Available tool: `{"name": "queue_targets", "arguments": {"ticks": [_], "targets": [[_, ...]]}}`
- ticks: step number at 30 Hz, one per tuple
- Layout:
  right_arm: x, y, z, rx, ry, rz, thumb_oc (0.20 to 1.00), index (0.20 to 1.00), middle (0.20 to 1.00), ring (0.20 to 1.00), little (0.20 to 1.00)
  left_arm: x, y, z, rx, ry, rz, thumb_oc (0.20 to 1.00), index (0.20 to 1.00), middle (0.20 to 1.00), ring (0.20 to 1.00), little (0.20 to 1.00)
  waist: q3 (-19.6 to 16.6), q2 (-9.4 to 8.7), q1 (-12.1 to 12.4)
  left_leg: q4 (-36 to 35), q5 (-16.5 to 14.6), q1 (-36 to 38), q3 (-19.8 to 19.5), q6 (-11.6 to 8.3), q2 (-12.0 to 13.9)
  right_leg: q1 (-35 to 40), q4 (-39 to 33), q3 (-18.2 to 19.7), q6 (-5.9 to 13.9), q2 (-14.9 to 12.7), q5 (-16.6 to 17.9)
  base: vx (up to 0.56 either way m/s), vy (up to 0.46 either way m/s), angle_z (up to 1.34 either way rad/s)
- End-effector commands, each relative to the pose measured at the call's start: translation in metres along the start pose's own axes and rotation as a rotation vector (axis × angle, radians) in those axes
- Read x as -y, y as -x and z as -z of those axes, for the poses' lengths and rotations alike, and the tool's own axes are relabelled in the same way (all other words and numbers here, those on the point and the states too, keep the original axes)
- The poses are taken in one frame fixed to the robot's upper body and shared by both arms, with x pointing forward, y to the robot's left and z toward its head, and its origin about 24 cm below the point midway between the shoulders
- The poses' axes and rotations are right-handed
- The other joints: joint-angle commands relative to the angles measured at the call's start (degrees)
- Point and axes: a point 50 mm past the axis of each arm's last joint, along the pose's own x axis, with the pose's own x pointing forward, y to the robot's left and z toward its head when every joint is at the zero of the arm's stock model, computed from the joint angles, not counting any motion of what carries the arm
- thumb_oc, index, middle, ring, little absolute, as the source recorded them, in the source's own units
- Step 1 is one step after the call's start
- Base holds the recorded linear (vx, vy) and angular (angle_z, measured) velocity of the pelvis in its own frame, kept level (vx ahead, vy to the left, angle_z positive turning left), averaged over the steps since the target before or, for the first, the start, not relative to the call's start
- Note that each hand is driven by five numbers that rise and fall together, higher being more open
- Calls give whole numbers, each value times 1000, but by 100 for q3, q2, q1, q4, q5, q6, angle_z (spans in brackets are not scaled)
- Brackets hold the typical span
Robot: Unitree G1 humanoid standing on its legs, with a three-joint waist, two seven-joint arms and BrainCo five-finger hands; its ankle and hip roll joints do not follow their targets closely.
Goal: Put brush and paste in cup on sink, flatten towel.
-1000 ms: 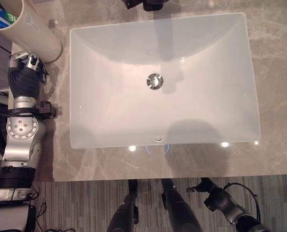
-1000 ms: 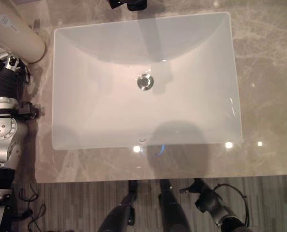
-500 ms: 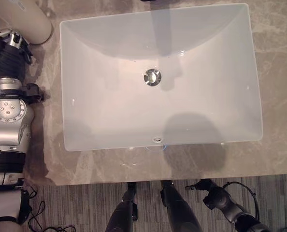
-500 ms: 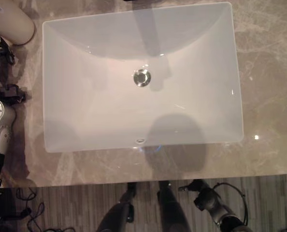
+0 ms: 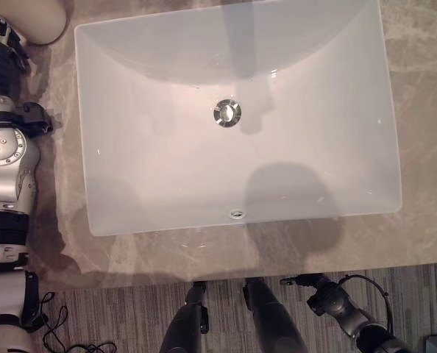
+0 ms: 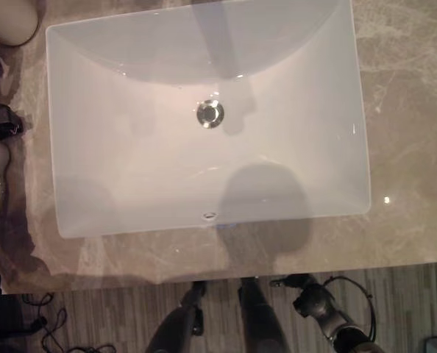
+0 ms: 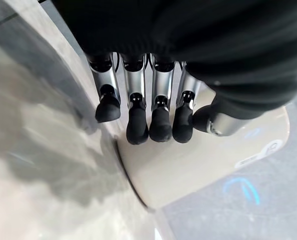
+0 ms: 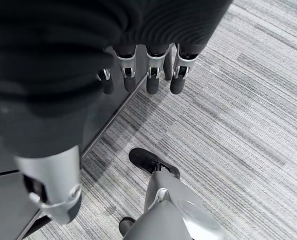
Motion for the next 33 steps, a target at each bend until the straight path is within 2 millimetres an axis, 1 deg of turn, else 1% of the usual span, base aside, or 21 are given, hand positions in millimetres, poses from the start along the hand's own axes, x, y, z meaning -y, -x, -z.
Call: {"name": "queue_targets", "arguments": {"ticks": [1,2,11,21,26,28,31,32,33], "targets": [[4,-3,-11,61,1,10,1000,1000,1000,1000,1000,32,25,52,-207,-92,99,200,200,200,200,200,165,-48,-367,8,177,308,21,-83,14,251,-14,-47,244,91,-362,4,-3,-9],[5,-3,-12,66,2,12,1000,1000,1000,1000,1000,34,22,51,-203,-97,95,200,200,200,200,200,177,-48,-389,8,175,295,26,-92,18,230,-14,-43,248,84,-354,3,-2,-4],[3,-3,-17,87,-5,9,1000,1000,1000,1000,1000,44,11,46,-196,-102,100,200,200,200,200,200,232,-50,-459,8,166,218,65,-111,7,153,-14,-44,253,88,-311,0,-1,0],[2,-3,-13,76,-2,11,1000,1000,1000,1000,1000,56,4,41,-186,-122,113,200,200,200,200,200,263,-43,-489,8,141,154,66,-129,2,116,-14,-75,274,81,-297,0,0,0],[1,-1,-10,67,1,5,1000,1000,1000,1000,1000,60,12,49,-207,-149,139,200,200,200,200,200,191,-28,-467,8,152,205,65,-129,-23,188,-14,-80,260,54,-294,0,0,0],[2,0,-7,54,2,6,1000,1000,1000,1000,1000,60,22,57,-229,-157,156,200,200,200,200,200,110,13,-412,8,99,314,43,-119,-17,296,-14,-104,254,30,-334,0,0,0],[3,0,-4,39,4,10,1000,1000,1000,1000,1000,57,34,66,-249,-166,164,200,200,200,200,200,29,25,-369,8,101,384,15,-115,-55,372,-14,-152,254,-33,-337,0,0,0],[3,0,-4,39,5,9,1000,1000,1000,1000,1000,57,35,66,-251,-166,164,200,200,200,200,200,28,29,-375,8,101,388,12,-114,-55,377,-14,-154,254,-34,-339,0,0,0],[3,1,-2,29,8,10,1000,1000,1000,1000,1000,53,46,74,-275,-161,171,200,200,200,200,200,-29,39,-322,8,79,460,-7,-103,-76,465,-14,-180,249,-68,-355,0,0,0]]}}
